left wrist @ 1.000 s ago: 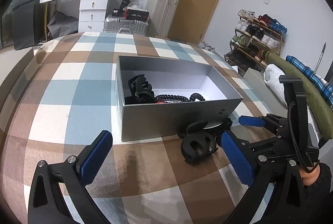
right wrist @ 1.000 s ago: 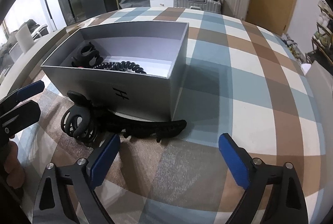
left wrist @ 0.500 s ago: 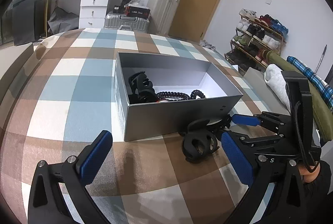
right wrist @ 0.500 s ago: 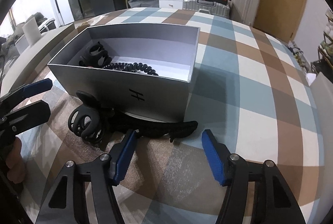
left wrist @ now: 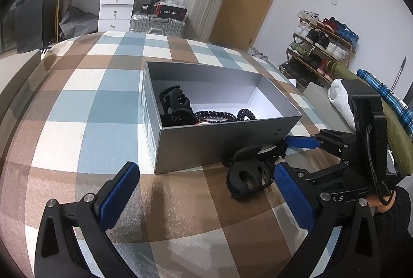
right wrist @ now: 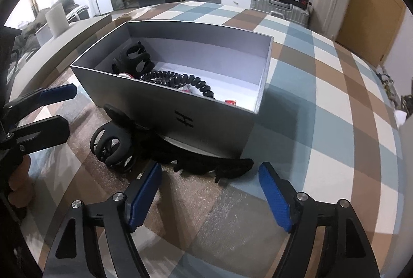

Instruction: Organize jewelry

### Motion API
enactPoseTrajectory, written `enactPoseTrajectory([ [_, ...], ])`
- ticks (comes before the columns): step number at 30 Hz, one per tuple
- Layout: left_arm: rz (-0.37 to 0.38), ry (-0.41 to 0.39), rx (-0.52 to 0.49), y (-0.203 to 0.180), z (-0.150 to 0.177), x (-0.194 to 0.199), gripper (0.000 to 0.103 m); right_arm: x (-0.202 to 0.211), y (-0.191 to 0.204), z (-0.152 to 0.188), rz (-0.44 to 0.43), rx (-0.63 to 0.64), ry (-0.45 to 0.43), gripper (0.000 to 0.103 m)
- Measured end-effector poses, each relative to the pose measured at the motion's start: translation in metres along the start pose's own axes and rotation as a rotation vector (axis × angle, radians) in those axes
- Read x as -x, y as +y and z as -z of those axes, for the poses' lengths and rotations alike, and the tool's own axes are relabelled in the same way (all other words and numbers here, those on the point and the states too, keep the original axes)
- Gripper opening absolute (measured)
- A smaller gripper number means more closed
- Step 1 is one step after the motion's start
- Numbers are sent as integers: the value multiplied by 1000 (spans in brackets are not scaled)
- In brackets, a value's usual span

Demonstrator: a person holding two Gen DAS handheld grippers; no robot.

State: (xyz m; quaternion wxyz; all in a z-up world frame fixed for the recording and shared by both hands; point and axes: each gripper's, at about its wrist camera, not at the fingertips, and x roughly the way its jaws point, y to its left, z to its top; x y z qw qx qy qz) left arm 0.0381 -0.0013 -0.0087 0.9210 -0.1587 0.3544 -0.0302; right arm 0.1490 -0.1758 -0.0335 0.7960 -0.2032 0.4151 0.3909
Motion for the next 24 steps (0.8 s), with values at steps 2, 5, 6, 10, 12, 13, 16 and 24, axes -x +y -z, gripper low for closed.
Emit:
enactPoseTrajectory([
  [2, 0, -1, 0, 0, 0, 1, 102, -1, 0, -1, -8, 9, -2, 78],
  [5, -1, 2, 2, -1, 0, 0, 102, -2, 1, -1, -21, 34, -5, 79],
  [6, 0, 3, 2, -1, 0, 1, 102, -1, 2, -1, -23, 42, -5, 79],
  [10, -1, 1, 1, -1, 0, 1, 102, 0, 2, 1, -32, 54, -19, 69],
  [12, 0, 3, 5, 0, 0, 1, 102, 4, 2, 3, -35, 57, -27, 61],
  [13, 0, 4, 6, 1, -1, 0, 102, 4, 3, 3, -38, 57, -24, 61],
  [16, 0, 3, 2, 0, -1, 0, 102, 10, 5, 9, -20, 59, -40, 61],
  [24, 7, 4, -11, -1, -1, -1, 102, 43, -6, 28, 10, -83, -111, 61],
])
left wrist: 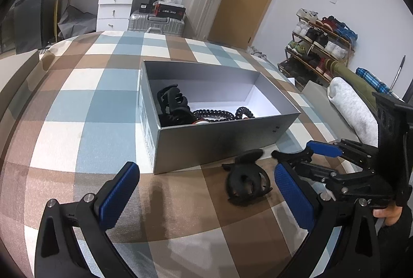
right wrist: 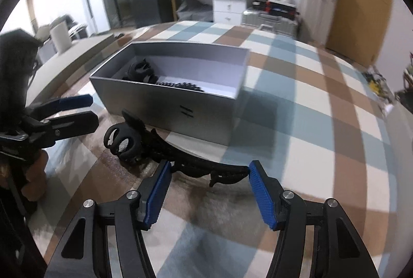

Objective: Organize jewelry
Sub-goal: 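Grasp the black claw clip with the left tool while the right tool grasps the long black hair clip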

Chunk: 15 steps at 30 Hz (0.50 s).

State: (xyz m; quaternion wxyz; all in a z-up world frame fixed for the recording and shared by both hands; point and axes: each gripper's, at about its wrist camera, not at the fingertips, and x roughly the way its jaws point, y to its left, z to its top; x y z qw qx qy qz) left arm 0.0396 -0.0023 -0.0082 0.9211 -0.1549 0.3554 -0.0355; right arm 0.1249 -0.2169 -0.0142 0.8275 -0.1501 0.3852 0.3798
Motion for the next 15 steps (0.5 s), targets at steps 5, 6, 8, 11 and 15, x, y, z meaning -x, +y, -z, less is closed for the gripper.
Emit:
enactPoseTrajectory([
  [5, 3, 6, -17, -3, 1, 0, 102, 11, -14, 3, -26, -106, -41, 61],
  [6, 1, 15, -27, -6, 2, -1, 102, 15, -16, 2, -33, -118, -50, 61],
  [8, -2, 35, -56, -15, 5, -2, 102, 22, -19, 2, -34, -133, -73, 61],
  [11, 6, 76, -87, -28, 11, -6, 102, 30, -22, 2, -52, -160, -96, 61],
  [15, -12, 139, -116, -42, 12, -20, 102, 35, -27, 2, -70, -192, -115, 61],
])
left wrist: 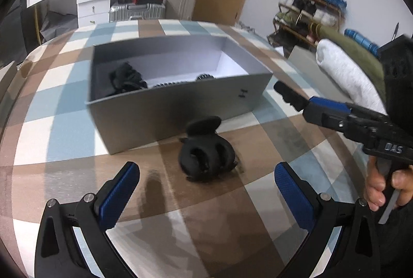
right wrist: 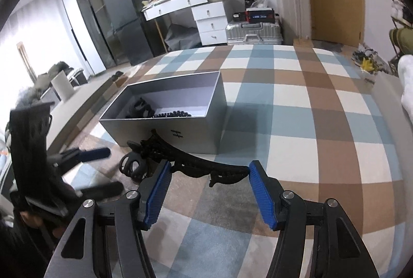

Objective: Organize jewelry
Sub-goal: 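Grasp the black claw clip with the left tool while the right tool grasps the long black hair clip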

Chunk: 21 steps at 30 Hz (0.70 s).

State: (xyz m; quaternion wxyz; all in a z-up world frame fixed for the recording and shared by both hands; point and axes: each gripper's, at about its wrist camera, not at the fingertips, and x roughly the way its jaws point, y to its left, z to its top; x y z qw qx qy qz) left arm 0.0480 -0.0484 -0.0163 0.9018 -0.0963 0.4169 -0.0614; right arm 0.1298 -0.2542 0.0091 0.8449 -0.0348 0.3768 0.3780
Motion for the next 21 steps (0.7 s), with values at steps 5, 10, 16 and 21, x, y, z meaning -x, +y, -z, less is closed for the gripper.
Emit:
enactPoseTrajectory([
  [5, -47, 38, -32, -8, -3, -10, 102, 1, -3, 1, -18, -16, -7, 61],
  [10, -73, 51, -50, -10, -5, -12, 95, 0, -5, 2, -23, -21, -8, 61],
  [16, -96, 79, -73, -13, -6, -16, 68, -3, -2, 4, -32, -18, -2, 61],
  [21, -85, 71, -71, -12, -7, -15, 43, -3, -1, 5, -36, -18, 0, 61],
])
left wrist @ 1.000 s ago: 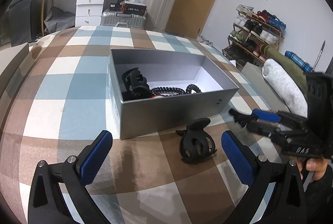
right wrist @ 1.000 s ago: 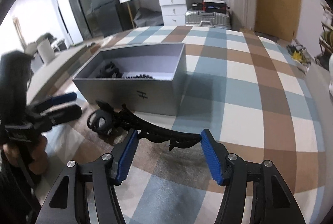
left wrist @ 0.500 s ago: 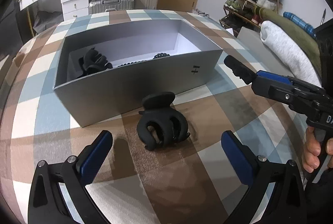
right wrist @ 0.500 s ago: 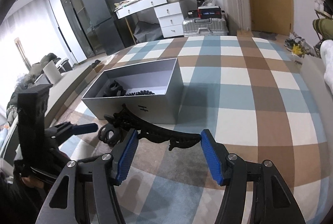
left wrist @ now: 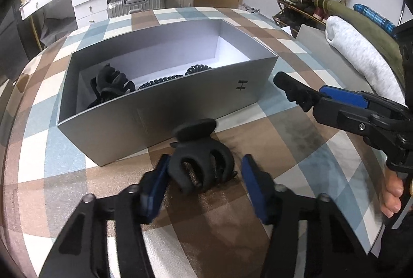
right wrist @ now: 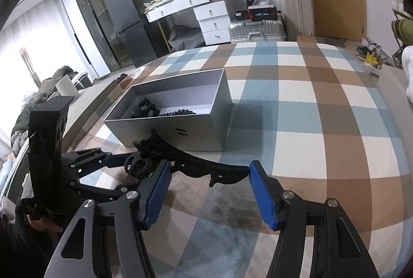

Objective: Organize jewelry
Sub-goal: 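Grasp the black claw clip with the left tool while the right tool grasps the long black hair clip, then lower both clips into the grey box and open both tools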

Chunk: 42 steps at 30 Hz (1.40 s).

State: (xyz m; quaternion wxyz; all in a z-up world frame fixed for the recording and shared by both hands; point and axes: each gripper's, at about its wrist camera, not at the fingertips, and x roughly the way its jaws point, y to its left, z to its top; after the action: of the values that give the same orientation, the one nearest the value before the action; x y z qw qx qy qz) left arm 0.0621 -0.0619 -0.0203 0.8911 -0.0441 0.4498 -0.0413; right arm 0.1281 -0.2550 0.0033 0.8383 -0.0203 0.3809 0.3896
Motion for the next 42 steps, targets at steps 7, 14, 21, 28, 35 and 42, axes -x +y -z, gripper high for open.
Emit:
enactPoseTrajectory([
  [7, 22, -63, 2, 1, 1, 12, 43, 0, -1, 0, 1, -2, -1, 61],
  [14, 35, -120, 7, 5, 2, 23, 43, -1, 3, -1, -2, 2, -7, 61],
  [21, 50, -187, 23, 10, -1, 36, 43, 3, 9, -1, -21, 5, -35, 61],
  [28, 50, -267, 47, 18, -6, 51, 43, 5, 16, -3, -34, 5, -65, 61],
  [35, 38, -339, 89, 36, -16, 57, 43, 6, 22, -7, -12, 11, -86, 61],
  [42, 34, -368, 108, 48, -28, 50, 43, 6, 26, -21, 36, 17, -100, 61],
])
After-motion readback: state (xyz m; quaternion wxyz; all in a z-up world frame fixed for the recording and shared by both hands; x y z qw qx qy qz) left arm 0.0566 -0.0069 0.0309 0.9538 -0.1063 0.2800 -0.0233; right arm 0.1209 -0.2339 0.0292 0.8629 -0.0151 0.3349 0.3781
